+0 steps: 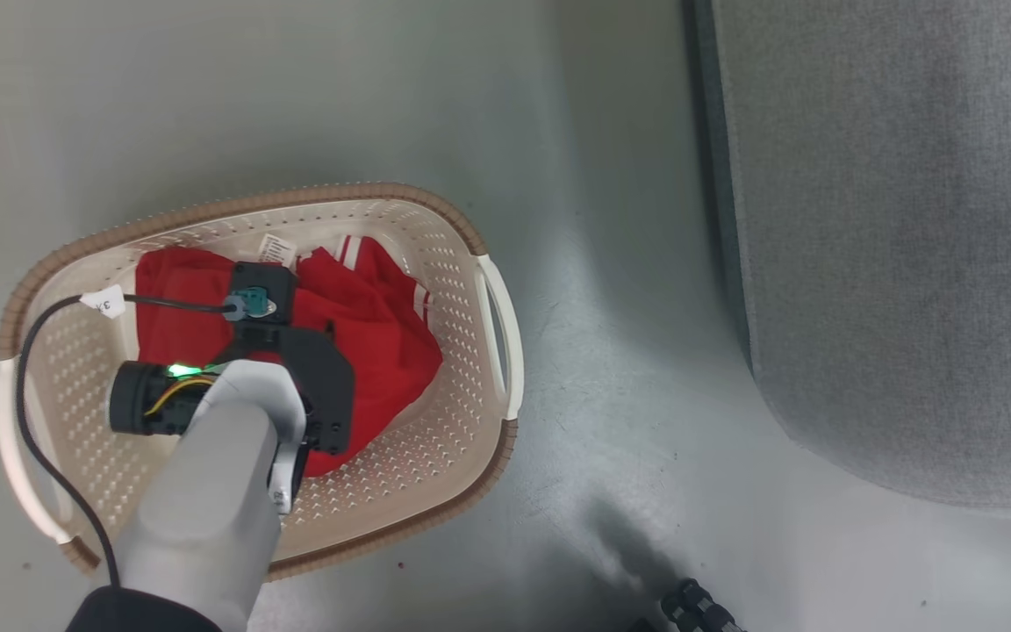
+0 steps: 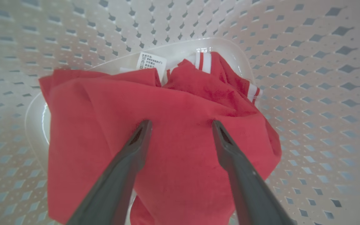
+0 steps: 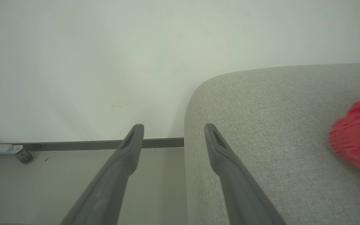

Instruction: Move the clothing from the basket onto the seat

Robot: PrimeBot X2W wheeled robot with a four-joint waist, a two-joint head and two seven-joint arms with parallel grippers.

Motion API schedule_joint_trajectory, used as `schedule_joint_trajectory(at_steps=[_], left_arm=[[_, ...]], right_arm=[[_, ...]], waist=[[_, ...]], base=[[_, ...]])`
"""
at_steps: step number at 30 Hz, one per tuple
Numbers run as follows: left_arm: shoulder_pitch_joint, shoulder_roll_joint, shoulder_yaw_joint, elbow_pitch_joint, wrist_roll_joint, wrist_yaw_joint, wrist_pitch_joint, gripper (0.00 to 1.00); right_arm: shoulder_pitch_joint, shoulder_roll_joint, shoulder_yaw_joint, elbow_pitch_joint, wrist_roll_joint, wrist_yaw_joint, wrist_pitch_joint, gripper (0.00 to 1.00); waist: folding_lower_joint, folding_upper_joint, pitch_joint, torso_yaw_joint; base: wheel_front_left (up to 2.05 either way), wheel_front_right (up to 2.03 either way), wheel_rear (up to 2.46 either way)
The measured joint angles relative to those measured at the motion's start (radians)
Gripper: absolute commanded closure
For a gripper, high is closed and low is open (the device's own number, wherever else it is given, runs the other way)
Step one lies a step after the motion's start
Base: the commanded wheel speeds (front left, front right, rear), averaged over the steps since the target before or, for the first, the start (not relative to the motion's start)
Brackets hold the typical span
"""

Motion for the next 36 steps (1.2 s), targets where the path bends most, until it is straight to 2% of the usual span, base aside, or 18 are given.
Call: schedule_joint_trajectory(at_steps=[4,30,31,32,33,34,36], left_arm=[[-0.018,0.013,-0.001,0.040,0.020,0.002,0.015,0.00],[-0.106,0.001,-0.042,0.231,0.130,0.018,0.089,0.00],[-0.106,0.001,-0.046,0.232,0.133,0.018,0.089,0.15],[-0.106,0.000,-0.049,0.232,0.136,0.018,0.088,0.52],[-0.106,-0.001,-0.049,0.232,0.136,0.018,0.087,0.70],[-0.107,-0.002,-0.050,0.232,0.136,0.018,0.087,1.00],[-0.108,-0.004,-0.051,0.232,0.136,0.018,0.087,1.00]], right_arm=[[-0.009,0.012,0.001,0.010,-0.009,0.001,0.000,0.00],[-0.010,0.047,-0.004,0.041,-0.034,0.015,0.000,0.00],[-0.010,0.047,-0.004,0.043,-0.034,0.017,0.000,0.00],[-0.011,0.048,-0.004,0.043,-0.034,0.017,0.000,0.00],[-0.011,0.050,-0.004,0.044,-0.035,0.017,0.000,0.00],[-0.011,0.051,-0.004,0.044,-0.035,0.017,0.000,0.00],[-0.012,0.053,-0.006,0.046,-0.035,0.017,0.000,0.00]], waist=[[0.0000,-0.0001,0.011,-0.019],[0.0000,-0.0001,0.022,-0.059],[0.0000,-0.0002,0.021,-0.059],[0.0000,-0.0002,0.021,-0.060],[0.0000,-0.0002,0.020,-0.060],[0.0000,-0.0002,0.019,-0.060],[0.0000,-0.0002,0.017,-0.060]], base=[[0.00,0.00,0.00],[0.00,0.00,0.00],[0.00,0.00,0.00],[0.00,0.00,0.00],[0.00,0.00,0.00],[0.00,0.00,0.00],[0.00,0.00,0.00]])
